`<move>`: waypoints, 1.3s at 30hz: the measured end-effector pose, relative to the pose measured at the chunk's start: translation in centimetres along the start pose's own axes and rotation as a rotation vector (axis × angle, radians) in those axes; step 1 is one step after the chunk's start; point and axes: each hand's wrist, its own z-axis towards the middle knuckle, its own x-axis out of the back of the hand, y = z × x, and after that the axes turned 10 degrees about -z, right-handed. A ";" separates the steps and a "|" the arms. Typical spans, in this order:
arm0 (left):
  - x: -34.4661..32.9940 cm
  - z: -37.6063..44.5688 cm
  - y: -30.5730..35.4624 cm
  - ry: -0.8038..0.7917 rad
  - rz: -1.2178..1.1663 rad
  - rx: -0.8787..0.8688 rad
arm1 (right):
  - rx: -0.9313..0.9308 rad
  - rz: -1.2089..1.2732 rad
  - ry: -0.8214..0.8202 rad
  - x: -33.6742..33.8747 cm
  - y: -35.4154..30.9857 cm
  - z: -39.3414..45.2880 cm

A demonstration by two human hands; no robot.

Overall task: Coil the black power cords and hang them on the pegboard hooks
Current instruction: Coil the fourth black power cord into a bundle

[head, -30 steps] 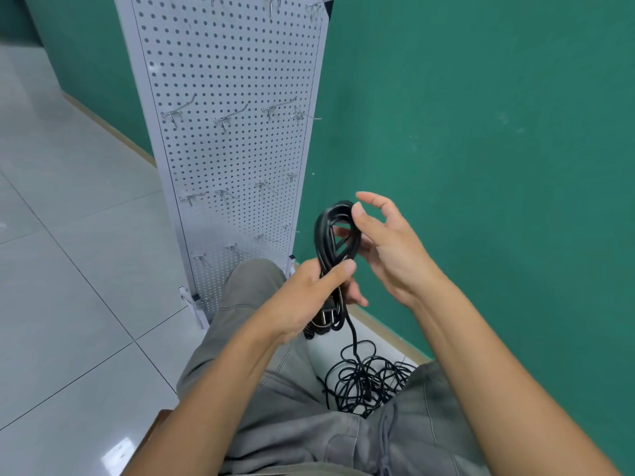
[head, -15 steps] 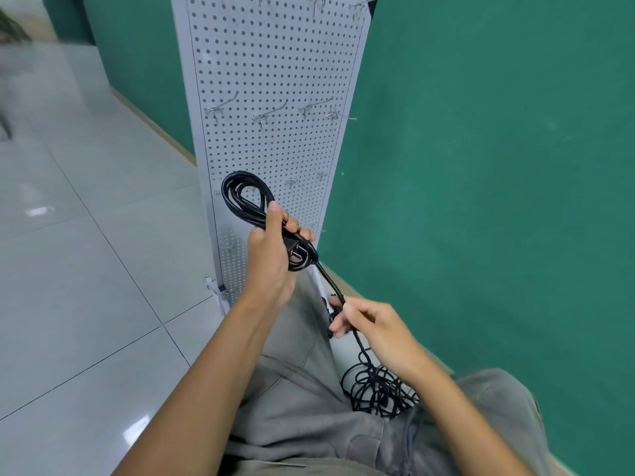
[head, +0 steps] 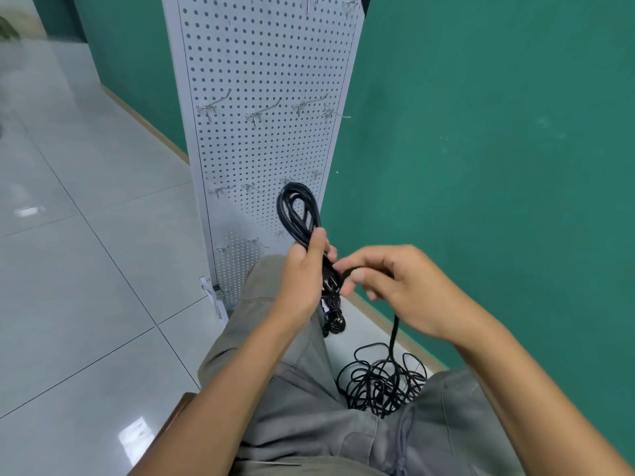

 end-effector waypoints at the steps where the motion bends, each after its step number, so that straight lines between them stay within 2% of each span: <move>1: -0.4 -0.3 -0.1 -0.028 0.024 0.006 | -0.003 0.039 0.017 0.6 -0.2 0.2; 5: -1.4 -1.5 -0.3 -0.168 -0.129 0.115 | -0.039 0.180 0.082 2.2 -0.6 0.5; 8: -1.9 -2.1 -0.9 -0.311 -0.142 0.167 | -0.067 0.236 0.180 2.6 -0.4 0.6; 10: -2.3 -2.6 -1.2 -0.417 -0.249 0.236 | -0.119 0.272 0.256 2.6 -0.6 0.5; 14: -2.5 -3.1 -0.7 -0.630 -0.434 0.254 | -0.239 0.190 0.368 2.5 0.3 0.3; 16: -2.5 -3.3 -0.3 -0.639 -0.451 0.256 | -0.245 0.144 0.378 2.6 1.0 0.3; 20: -2.8 -3.5 0.5 -0.651 -0.533 0.312 | -0.194 0.515 0.291 2.1 1.4 -0.3; 23: -2.6 -3.2 1.2 -0.683 -0.638 0.304 | -0.147 0.554 0.277 1.2 3.2 -1.3; 25: -2.3 -2.8 1.7 -0.653 -0.693 0.316 | -0.188 0.586 0.302 0.4 4.2 -2.2; 29: -2.1 -2.5 1.8 -0.558 -0.625 0.341 | -0.260 0.777 0.430 -1.7 5.5 -3.4; 33: -2.5 -2.7 1.5 -0.475 -0.399 0.345 | -0.221 1.006 0.511 -2.4 3.8 -3.4; 39: -2.3 -2.8 0.7 -0.559 -0.107 0.266 | -0.276 0.972 0.469 -1.3 0.5 -1.9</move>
